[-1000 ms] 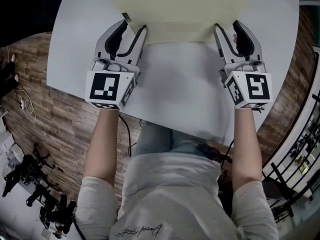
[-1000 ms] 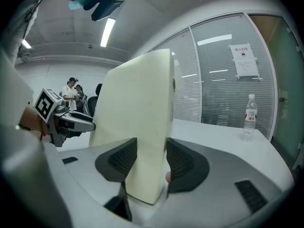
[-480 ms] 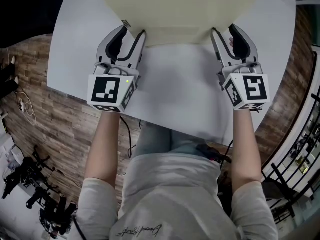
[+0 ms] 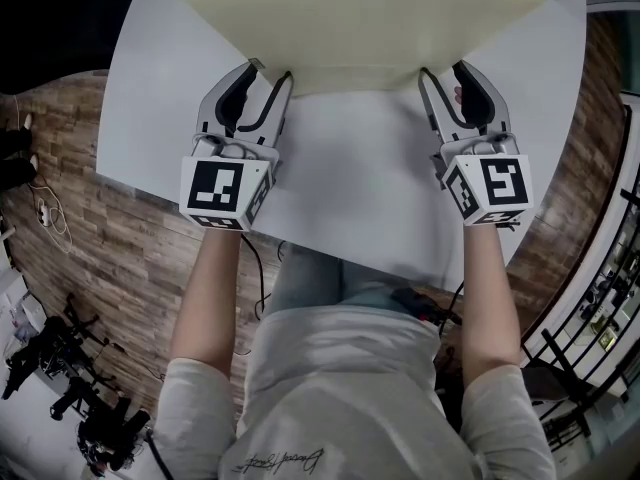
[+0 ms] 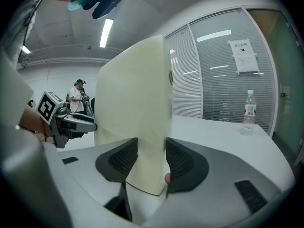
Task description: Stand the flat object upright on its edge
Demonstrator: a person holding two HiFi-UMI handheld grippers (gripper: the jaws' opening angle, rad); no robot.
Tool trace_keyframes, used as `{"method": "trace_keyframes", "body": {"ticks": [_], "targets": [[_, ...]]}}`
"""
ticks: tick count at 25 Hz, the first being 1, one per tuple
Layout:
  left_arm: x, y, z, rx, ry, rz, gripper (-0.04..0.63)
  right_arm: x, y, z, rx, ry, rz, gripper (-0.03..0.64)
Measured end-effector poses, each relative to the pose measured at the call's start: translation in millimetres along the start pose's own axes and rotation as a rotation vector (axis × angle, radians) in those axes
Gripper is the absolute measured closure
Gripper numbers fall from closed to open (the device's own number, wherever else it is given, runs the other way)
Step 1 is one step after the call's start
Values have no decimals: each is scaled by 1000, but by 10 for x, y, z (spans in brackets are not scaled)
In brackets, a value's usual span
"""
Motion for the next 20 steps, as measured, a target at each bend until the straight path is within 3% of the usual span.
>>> {"method": "trace_keyframes", "body": {"ticks": [20], "targets": [[-66, 131, -100, 19, 16, 4, 431, 91, 107, -112, 29, -7, 8, 419]]}}
Point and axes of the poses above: the fingertips, and each gripper's own axes: y backward along the fingers, x to its left, z out of its top, the point moved 10 cm from there along y, backward along the fingers, and after that the axes turned 5 degrees about z, right-handed, at the moved point
